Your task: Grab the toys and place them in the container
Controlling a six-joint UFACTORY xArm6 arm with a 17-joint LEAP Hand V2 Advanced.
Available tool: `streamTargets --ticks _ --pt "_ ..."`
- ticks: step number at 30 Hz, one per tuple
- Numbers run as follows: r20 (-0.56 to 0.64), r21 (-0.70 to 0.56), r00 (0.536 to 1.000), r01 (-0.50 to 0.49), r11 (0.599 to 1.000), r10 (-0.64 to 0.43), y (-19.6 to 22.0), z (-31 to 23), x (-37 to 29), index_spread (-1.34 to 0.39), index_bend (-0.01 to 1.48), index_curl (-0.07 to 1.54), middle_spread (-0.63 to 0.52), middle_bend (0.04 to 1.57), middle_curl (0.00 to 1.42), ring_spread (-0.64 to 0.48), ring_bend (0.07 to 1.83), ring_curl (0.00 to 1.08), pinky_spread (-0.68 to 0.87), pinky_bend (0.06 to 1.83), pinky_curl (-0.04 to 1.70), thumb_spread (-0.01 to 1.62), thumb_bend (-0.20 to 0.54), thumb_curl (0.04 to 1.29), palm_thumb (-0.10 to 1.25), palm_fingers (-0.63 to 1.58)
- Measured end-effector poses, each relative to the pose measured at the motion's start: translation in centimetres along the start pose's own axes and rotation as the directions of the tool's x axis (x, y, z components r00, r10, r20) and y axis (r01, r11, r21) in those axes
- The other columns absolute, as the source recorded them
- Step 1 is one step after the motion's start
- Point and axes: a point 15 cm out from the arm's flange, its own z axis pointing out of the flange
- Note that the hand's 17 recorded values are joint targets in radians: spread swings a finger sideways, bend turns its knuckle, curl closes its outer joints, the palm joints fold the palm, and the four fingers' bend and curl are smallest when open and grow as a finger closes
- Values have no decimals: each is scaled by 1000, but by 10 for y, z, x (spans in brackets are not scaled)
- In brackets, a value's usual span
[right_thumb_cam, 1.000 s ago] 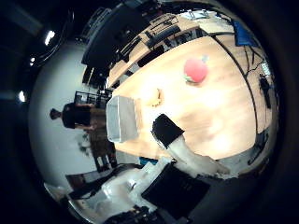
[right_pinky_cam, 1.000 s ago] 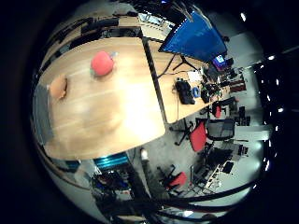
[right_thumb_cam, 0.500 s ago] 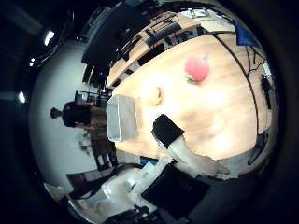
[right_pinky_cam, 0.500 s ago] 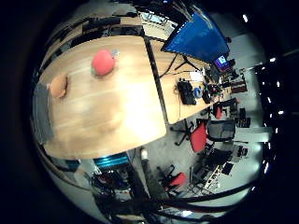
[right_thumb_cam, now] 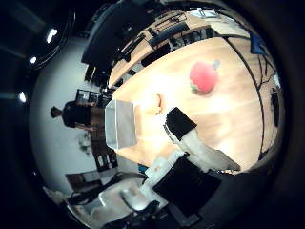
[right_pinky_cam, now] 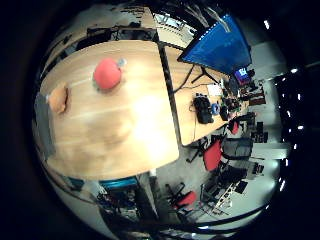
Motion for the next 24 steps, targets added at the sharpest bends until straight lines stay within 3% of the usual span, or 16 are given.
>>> streamTargets --ticks 10,24 --pt "9 -9 999 38 999 -38 -49 55 1 -490 160 266 -186 268 365 -117 654 201 332 774 201 995 -27 317 503 306" --pt "36 -63 998 49 997 -47 -80 155 2 -483 165 278 -187 278 366 -101 662 202 347 780 172 927 -35 301 401 283"
